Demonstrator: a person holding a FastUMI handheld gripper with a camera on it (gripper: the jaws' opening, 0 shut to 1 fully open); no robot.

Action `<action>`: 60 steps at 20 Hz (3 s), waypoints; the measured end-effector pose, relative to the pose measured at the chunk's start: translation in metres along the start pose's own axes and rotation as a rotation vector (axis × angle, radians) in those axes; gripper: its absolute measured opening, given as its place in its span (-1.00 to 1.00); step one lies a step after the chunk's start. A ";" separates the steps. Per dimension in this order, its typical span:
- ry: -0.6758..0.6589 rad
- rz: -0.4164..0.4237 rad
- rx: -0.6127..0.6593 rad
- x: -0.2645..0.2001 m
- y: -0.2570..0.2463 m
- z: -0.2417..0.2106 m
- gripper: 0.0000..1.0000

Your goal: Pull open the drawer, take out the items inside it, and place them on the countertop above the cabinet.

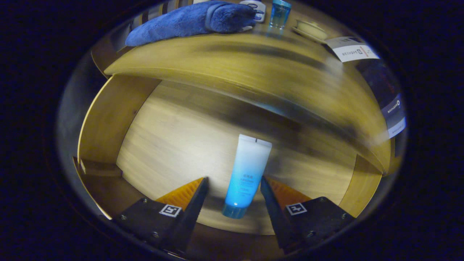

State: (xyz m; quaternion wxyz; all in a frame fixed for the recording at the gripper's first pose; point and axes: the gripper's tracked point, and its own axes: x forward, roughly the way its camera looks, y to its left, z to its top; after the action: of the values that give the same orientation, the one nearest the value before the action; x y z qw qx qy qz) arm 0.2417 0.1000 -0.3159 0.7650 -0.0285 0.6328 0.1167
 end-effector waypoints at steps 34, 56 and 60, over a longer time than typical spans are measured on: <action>-0.559 -0.131 0.009 -0.103 -0.037 0.142 -0.34; -0.797 -0.177 0.057 -0.142 -0.034 0.176 0.92; -0.923 -0.170 0.031 -0.188 -0.019 0.159 0.98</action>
State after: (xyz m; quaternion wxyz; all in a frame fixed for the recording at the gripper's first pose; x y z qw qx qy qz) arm 0.3664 0.0857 -0.1029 0.9736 -0.0141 0.2234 0.0445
